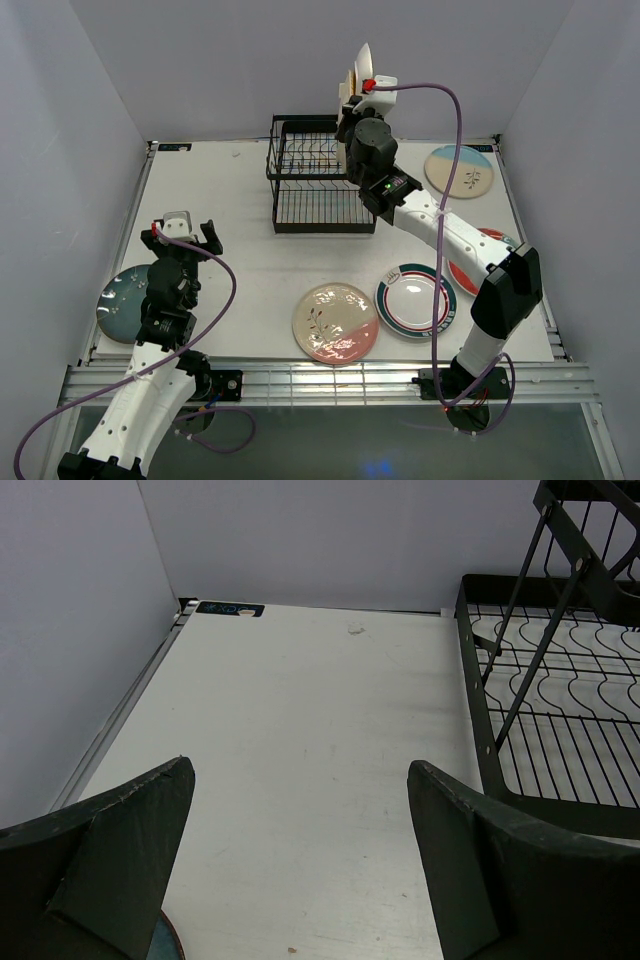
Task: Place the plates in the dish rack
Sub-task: Insert the plate into the dish rack.
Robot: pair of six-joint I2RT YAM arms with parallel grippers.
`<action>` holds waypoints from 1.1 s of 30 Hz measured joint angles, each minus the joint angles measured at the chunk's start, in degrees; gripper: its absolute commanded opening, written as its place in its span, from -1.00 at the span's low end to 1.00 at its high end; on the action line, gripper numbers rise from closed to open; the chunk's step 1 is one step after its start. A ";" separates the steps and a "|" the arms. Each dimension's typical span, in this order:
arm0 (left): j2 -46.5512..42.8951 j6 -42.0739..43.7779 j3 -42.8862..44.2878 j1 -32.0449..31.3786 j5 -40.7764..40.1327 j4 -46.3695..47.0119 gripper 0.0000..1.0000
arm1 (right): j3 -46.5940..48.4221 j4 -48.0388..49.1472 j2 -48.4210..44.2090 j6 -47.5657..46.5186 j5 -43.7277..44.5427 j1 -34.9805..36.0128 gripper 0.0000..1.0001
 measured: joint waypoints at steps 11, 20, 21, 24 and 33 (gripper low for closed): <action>0.00 0.00 0.00 0.00 0.00 0.00 0.96 | 0.09 -0.09 0.02 0.44 0.04 -0.09 -0.56; 0.00 0.00 0.00 0.00 0.02 0.00 0.96 | 0.09 -0.02 0.02 0.48 -0.39 -0.61 -0.23; 0.00 0.00 0.00 0.00 0.04 0.00 0.96 | 0.09 -0.02 0.00 0.46 -0.61 -0.61 -0.23; 0.00 0.00 0.00 0.00 0.17 0.00 0.96 | 0.09 -0.02 -0.02 0.46 -0.85 -0.61 -0.22; 0.00 0.00 0.00 0.00 0.20 0.00 0.96 | 0.09 -0.83 -1.16 0.55 -1.29 -0.63 -0.21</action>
